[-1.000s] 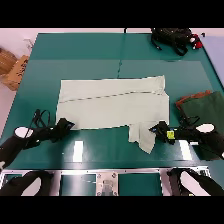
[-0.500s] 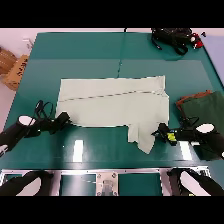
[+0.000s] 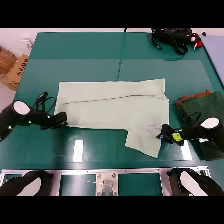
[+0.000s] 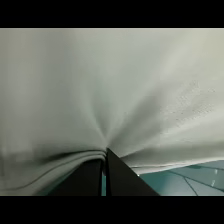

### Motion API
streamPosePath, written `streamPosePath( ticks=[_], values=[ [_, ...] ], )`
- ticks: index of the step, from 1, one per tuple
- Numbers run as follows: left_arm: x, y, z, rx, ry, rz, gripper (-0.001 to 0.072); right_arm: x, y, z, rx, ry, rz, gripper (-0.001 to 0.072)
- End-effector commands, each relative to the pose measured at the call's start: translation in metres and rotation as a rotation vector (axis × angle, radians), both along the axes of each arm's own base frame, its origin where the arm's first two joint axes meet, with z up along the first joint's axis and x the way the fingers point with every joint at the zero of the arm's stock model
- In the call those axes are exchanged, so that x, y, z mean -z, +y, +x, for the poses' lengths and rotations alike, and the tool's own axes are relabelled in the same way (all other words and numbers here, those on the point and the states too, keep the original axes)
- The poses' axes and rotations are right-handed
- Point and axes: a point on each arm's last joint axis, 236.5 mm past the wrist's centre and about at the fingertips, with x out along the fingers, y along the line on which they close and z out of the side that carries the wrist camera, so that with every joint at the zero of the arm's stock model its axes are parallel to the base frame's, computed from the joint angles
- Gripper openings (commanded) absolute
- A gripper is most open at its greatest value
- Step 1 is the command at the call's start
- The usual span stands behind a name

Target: Fold the shirts.

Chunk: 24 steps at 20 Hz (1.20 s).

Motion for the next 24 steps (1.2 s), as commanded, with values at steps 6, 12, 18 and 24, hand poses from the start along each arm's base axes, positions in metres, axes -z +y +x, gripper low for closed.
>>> streamPosePath(
  ticks=[6, 12, 18, 24],
  values=[
    [-0.043, 0.012, 0.019, 0.077, -0.046, 0.067, 0.0023, -0.077, -0.034, 0.060, 0.019, -0.215, -0.139, 0.0017],
    [-0.055, 0.005, 0.098, 0.072, -0.131, 0.032, 0.0023, -0.102, -0.027, 0.168, 0.003, -0.387, -0.115, 0.0017],
    [-0.027, -0.002, 0.179, 0.019, -0.161, -0.024, 0.0024, -0.079, -0.021, 0.284, -0.059, -0.426, -0.112, 0.0018],
    [-0.015, 0.012, 0.241, -0.123, -0.285, -0.042, 0.0705, -0.024, -0.029, 0.326, -0.057, -0.364, -0.102, 0.0199]
  ],
)
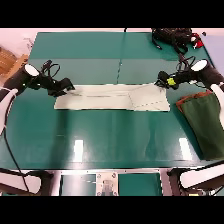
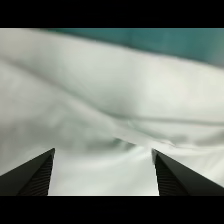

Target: Fold the shirts.

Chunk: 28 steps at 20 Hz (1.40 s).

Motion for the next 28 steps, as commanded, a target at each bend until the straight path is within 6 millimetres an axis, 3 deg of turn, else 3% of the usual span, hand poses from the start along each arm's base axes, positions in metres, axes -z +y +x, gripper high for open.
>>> streamPosePath(
  ticks=[1, 4, 7, 8, 10, 11, 13, 16, 19, 20, 21, 22, 23, 24, 28],
  values=[
    [-0.009, 0.018, 0.038, -0.083, -0.096, -0.006, 0.0705, 0.021, -0.013, 0.019, 0.020, 0.016, 0.005, 0.0257],
    [-0.043, 0.049, 0.051, -0.109, -0.130, -0.015, 0.0705, 0.014, -0.049, 0.005, 0.046, 0.073, 0.027, 0.0461],
    [-0.070, 0.071, 0.052, -0.131, -0.121, -0.040, 0.0705, 0.018, -0.079, -0.031, -0.005, 0.164, 0.057, 0.0541],
    [-0.075, 0.073, 0.049, -0.123, -0.109, -0.049, 0.0705, 0.021, -0.084, -0.044, -0.041, 0.190, 0.067, 0.0596],
    [-0.080, 0.066, 0.041, -0.089, -0.079, -0.062, 0.0705, 0.030, -0.089, -0.061, -0.101, 0.210, 0.074, 0.0600],
    [-0.079, 0.062, 0.037, -0.074, -0.064, -0.067, 0.0705, 0.037, -0.088, -0.067, -0.124, 0.219, 0.078, 0.0699],
    [-0.079, 0.053, 0.033, -0.055, -0.047, -0.085, 0.0705, 0.047, -0.075, -0.070, -0.169, 0.219, 0.124, 0.0699],
    [-0.084, 0.038, 0.032, -0.040, -0.044, -0.132, 0.0705, 0.053, -0.040, -0.058, -0.220, 0.168, 0.266, 0.0698],
    [-0.089, 0.022, 0.029, -0.011, -0.041, -0.168, 0.0704, 0.063, -0.020, -0.053, -0.244, 0.171, 0.303, 0.0695],
    [-0.089, 0.016, 0.028, 0.002, -0.041, -0.168, 0.0704, 0.065, -0.017, -0.050, -0.247, 0.168, 0.296, 0.0683],
    [-0.089, 0.006, 0.027, 0.023, -0.041, -0.167, 0.0702, 0.066, -0.015, -0.048, -0.248, 0.160, 0.287, 0.0524],
    [-0.089, -0.006, 0.025, 0.061, -0.049, -0.161, 0.0544, 0.064, -0.014, -0.045, -0.254, 0.152, 0.280, 0.0155],
    [-0.089, -0.020, 0.023, 0.111, -0.065, -0.150, 0.0204, 0.060, -0.014, -0.041, -0.258, 0.140, 0.275, 0.0019],
    [-0.090, -0.037, 0.021, 0.172, -0.092, -0.134, 0.0033, 0.054, -0.015, -0.037, -0.260, 0.128, 0.271, 0.0018],
    [-0.087, -0.119, 0.015, 0.292, -0.151, -0.126, 0.0023, 0.009, -0.011, -0.033, -0.298, 0.088, 0.264, 0.0017]
  ],
)
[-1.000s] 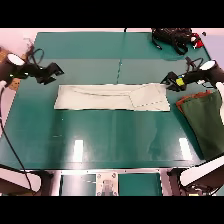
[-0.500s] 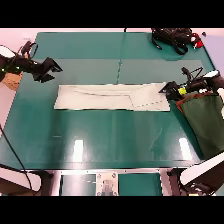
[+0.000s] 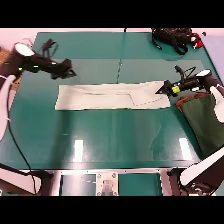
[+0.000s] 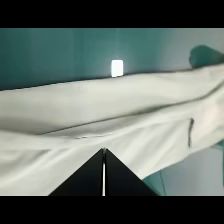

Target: Fold the shirts.

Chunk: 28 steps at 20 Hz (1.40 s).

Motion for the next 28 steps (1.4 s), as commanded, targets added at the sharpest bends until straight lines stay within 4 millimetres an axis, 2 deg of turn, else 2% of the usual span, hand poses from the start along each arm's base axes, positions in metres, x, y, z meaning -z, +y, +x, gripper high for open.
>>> streamPosePath(
  ticks=[1, 5, 7, 9, 12, 15, 17, 18, 20, 21, 23, 24, 25, 28],
  values=[
    [0.009, -0.077, -0.009, 0.117, -0.062, 0.008, 0.0024, -0.048, 0.014, -0.002, -0.043, -0.042, 0.023, 0.0017],
    [0.057, -0.192, -0.036, 0.236, -0.094, 0.009, 0.0023, -0.137, 0.039, -0.021, -0.102, -0.162, -0.005, 0.0017],
    [0.085, -0.239, -0.056, 0.265, -0.084, -0.007, 0.0023, -0.179, 0.055, -0.032, -0.120, -0.240, -0.026, 0.0017],
    [0.103, -0.274, -0.077, 0.272, -0.032, -0.063, 0.0024, -0.209, 0.068, -0.042, -0.148, -0.312, -0.043, 0.0017],
    [0.114, -0.296, -0.090, 0.255, 0.014, -0.117, 0.0024, -0.229, 0.081, -0.052, -0.158, -0.345, -0.046, 0.0017],
    [0.113, -0.292, -0.090, 0.274, 0.020, -0.115, 0.0024, -0.222, 0.078, -0.051, -0.159, -0.333, -0.063, 0.0018],
    [0.104, -0.275, -0.087, 0.345, 0.034, -0.111, 0.0023, -0.219, 0.078, -0.050, -0.159, -0.325, -0.064, 0.0017],
    [0.097, -0.257, -0.085, 0.392, 0.062, -0.099, 0.0023, -0.219, 0.079, -0.050, -0.157, -0.322, -0.062, 0.0017],
    [0.085, -0.198, -0.078, 0.470, 0.130, 0.001, 0.0022, -0.221, 0.087, -0.051, -0.137, -0.294, -0.040, 0.0017],
    [0.078, -0.158, -0.070, 0.472, 0.174, 0.080, 0.0023, -0.224, 0.098, -0.053, -0.144, -0.288, -0.014, 0.0018],
    [0.057, -0.082, -0.053, 0.450, 0.222, 0.198, 0.0023, -0.232, 0.132, -0.054, -0.170, -0.305, 0.031, 0.0018],
    [0.044, -0.052, -0.046, 0.430, 0.230, 0.226, 0.0023, -0.234, 0.153, -0.051, -0.171, -0.319, 0.041, 0.0018],
    [0.031, -0.025, -0.040, 0.404, 0.235, 0.231, 0.0023, -0.237, 0.176, -0.048, -0.175, -0.343, 0.052, 0.0018],
    [0.006, 0.036, -0.017, 0.262, 0.184, 0.216, 0.0023, -0.238, 0.264, -0.038, -0.171, -0.425, 0.106, 0.0018]
  ],
)
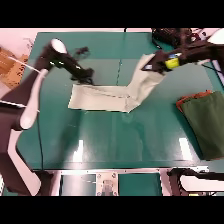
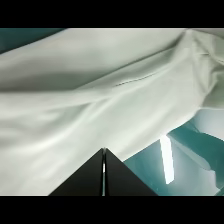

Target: Fold the shirts.

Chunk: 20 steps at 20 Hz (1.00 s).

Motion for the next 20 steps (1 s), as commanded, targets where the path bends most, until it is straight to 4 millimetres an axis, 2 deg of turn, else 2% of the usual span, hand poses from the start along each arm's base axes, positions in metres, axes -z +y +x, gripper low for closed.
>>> streamPosePath(
  ticks=[1, 3, 4, 5, 6, 7, 8, 9, 11, 12, 15, 17, 19, 20],
  values=[
    [-0.028, 0.090, 0.009, -0.122, -0.004, 0.058, 0.0023, 0.001, 0.099, 0.012, 0.026, -0.074, 0.088, 0.0018],
    [-0.037, 0.120, 0.014, -0.183, -0.025, 0.055, 0.0024, 0.029, 0.169, 0.013, 0.043, -0.071, 0.131, 0.0019],
    [-0.038, 0.132, 0.016, -0.207, -0.028, 0.050, 0.0024, 0.050, 0.206, 0.013, 0.062, -0.073, 0.164, 0.0062],
    [-0.039, 0.142, 0.018, -0.229, -0.028, 0.047, 0.0024, 0.070, 0.240, 0.012, 0.093, -0.070, 0.200, 0.0205],
    [-0.039, 0.150, 0.018, -0.244, -0.027, 0.046, 0.0024, 0.092, 0.270, 0.008, 0.129, -0.066, 0.229, 0.0381],
    [-0.039, 0.155, 0.018, -0.253, -0.024, 0.043, 0.0024, 0.108, 0.286, 0.003, 0.147, -0.064, 0.234, 0.0493],
    [-0.039, 0.157, 0.017, -0.255, -0.019, 0.041, 0.0024, 0.116, 0.294, -0.002, 0.140, -0.071, 0.224, 0.0491],
    [-0.039, 0.158, 0.016, -0.248, -0.022, 0.042, 0.0024, 0.115, 0.290, 0.000, 0.126, -0.088, 0.208, 0.0490],
    [-0.039, 0.158, 0.016, -0.234, -0.028, 0.043, 0.0024, 0.100, 0.259, 0.014, 0.111, -0.095, 0.178, 0.0487],
    [-0.039, 0.158, 0.016, -0.234, -0.027, 0.043, 0.0024, 0.089, 0.234, 0.024, 0.108, -0.081, 0.167, 0.0487],
    [-0.032, 0.158, 0.013, -0.233, -0.007, 0.045, 0.0024, 0.070, 0.134, 0.050, 0.133, -0.013, 0.093, 0.0477],
    [-0.021, 0.158, 0.007, -0.227, 0.026, 0.045, 0.0024, 0.078, 0.063, 0.059, 0.176, 0.060, 0.011, 0.0477],
    [-0.015, 0.157, 0.004, -0.227, 0.044, 0.046, 0.0023, 0.107, -0.002, 0.056, 0.226, 0.171, -0.076, 0.0479],
    [-0.015, 0.158, 0.004, -0.228, 0.043, 0.046, 0.0023, 0.127, -0.023, 0.050, 0.252, 0.231, -0.093, 0.0491]
  ],
)
